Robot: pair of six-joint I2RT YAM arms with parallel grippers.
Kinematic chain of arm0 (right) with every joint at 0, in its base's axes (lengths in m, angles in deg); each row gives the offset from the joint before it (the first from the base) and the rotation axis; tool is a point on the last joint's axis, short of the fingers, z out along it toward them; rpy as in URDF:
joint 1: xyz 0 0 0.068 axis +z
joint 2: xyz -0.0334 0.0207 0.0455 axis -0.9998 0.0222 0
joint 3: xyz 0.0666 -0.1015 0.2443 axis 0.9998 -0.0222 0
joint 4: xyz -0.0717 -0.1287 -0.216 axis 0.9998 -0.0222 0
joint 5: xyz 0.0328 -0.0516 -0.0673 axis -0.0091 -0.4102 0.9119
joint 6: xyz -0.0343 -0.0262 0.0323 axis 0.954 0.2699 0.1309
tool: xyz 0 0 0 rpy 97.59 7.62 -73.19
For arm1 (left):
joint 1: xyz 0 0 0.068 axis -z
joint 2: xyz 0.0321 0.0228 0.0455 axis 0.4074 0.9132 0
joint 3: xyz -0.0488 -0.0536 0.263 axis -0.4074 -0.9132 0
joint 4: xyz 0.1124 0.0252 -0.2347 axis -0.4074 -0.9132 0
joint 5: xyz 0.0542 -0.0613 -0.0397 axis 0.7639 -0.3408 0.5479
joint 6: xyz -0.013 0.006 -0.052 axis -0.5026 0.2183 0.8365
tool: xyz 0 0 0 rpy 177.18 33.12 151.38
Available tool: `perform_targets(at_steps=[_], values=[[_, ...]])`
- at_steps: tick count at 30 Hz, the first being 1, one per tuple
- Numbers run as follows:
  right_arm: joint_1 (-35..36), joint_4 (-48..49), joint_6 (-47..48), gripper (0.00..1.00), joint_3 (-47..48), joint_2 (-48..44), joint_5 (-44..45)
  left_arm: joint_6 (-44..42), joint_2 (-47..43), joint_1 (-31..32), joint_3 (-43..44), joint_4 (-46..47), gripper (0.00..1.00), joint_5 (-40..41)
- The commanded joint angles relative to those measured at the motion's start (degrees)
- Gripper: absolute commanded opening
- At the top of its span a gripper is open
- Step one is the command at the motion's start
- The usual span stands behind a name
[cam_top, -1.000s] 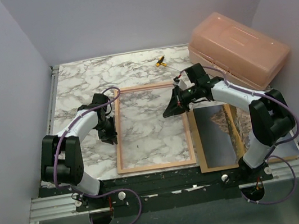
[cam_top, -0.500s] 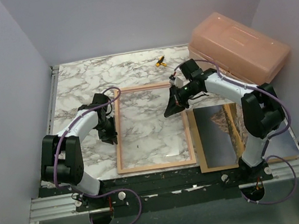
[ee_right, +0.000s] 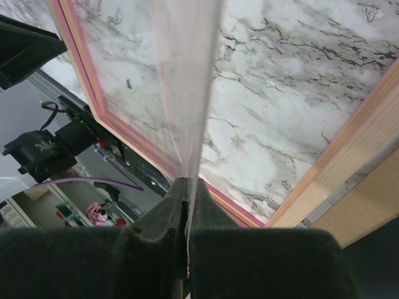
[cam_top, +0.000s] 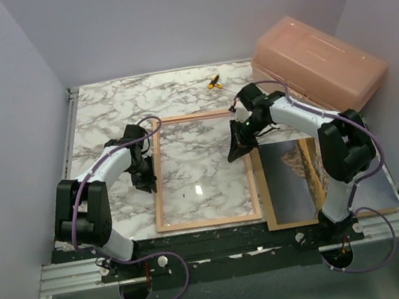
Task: Put the photo into the frame
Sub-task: Place the photo frame item in the photo frame.
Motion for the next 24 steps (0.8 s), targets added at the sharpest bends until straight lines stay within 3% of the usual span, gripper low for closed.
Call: perform_targets(at_steps=[1, 24], values=[[1.7, 0.1, 0.6, 0.00, 0.9, 1.0, -0.8, 0.0, 2.4, 1.0, -1.1, 1.5, 0.22, -0.3], [1.7, 12.5, -5.0, 0.00, 0.5, -3.9, -10.4, 0.0, 2.4, 1.1, -1.1, 1.4, 0.22, -0.3]])
